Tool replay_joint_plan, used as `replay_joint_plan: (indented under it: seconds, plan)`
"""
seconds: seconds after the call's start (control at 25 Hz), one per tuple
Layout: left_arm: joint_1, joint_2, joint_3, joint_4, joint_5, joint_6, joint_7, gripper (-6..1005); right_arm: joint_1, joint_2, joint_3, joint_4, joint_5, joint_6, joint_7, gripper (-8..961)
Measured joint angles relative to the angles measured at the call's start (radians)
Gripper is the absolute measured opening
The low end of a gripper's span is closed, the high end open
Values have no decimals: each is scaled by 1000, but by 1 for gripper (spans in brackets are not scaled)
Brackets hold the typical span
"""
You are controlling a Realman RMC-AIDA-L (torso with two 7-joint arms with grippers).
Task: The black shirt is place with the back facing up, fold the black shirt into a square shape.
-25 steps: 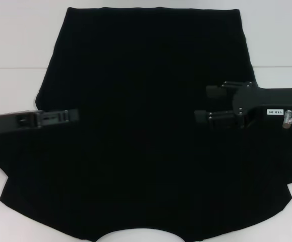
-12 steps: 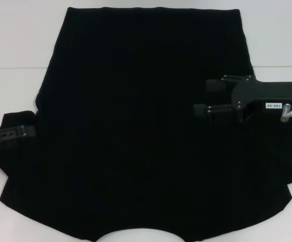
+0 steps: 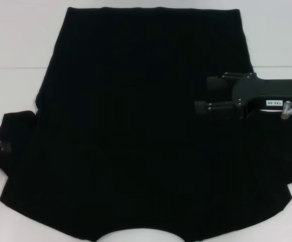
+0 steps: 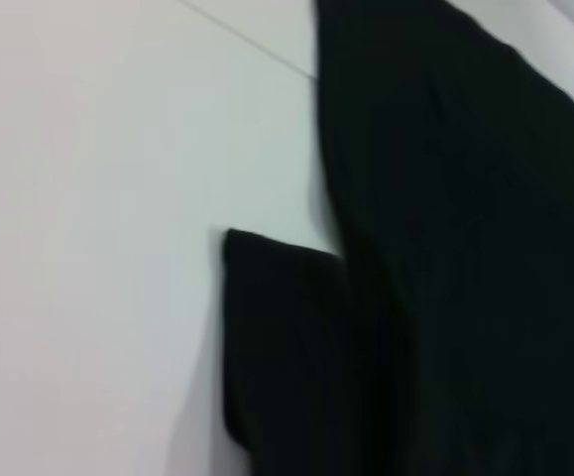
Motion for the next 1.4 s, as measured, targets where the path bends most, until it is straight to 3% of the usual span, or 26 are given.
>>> replay_joint_plan:
  seconds: [1.4]
  plan:
    - [-29, 4, 41, -38, 63, -86, -38, 858, 2, -5, 6, -1, 10, 0, 3, 910]
